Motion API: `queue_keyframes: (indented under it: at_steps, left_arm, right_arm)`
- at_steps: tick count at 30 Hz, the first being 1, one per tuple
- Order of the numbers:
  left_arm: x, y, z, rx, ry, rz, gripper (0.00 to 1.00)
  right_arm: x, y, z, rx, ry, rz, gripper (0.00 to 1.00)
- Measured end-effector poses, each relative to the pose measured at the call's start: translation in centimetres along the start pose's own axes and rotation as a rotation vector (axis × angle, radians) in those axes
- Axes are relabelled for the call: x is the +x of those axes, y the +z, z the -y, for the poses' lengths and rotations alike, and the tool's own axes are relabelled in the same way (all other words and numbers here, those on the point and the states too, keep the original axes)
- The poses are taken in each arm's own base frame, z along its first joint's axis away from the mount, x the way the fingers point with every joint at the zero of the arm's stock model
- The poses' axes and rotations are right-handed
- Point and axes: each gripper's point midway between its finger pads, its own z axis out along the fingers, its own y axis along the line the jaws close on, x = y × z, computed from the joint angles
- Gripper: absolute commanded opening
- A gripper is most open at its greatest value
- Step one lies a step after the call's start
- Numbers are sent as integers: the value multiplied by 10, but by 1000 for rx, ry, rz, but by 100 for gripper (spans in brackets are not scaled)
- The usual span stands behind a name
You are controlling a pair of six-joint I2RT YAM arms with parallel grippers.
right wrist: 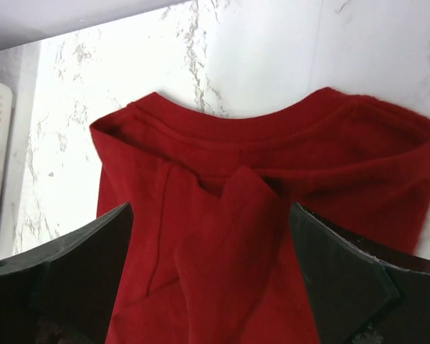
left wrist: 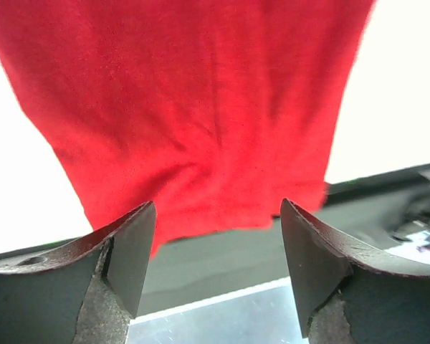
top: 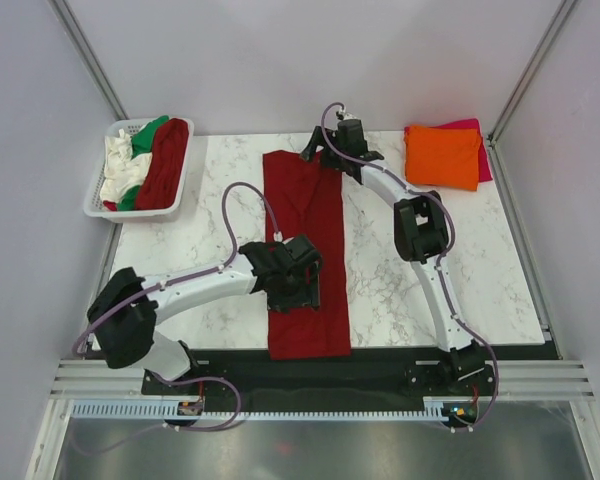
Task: Fold and stack the t-shirts
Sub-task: Fold the tshirt
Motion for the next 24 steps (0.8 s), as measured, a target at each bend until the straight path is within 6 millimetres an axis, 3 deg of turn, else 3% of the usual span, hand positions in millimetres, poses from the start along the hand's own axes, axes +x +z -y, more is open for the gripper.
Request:
queue_keyframes:
  at_steps: [6,8,11,14,17,21,24]
  left_arm:
    - [-20,-52,12,81,-7,113,78]
    - [-23,-62,5,74,-10,149,77]
    - [-20,-62,-12,44,-15,179,72]
    - [-2,-45,-44,-38,-29,146,71]
    - [19,-24,-77,-129,-39,104,72]
    - [42,-8,-113,-206,-42,63,72]
    - [53,-1,-129,-247,-40,38,72]
  right_arm:
    - [-52,-50,-27,6,-114,75,98]
    - [-70,-75,-36,27,-135,106,98]
    - [-73,-123,-40,75,-138,110,98]
    - [-47,-175,-32,119,-119,64,98]
    - [-5,-221,-19,147,-87,-5,98]
    - [72,-274,-2,164,-76,-113,98]
    - [125,-300,-6,135,-102,-192,98]
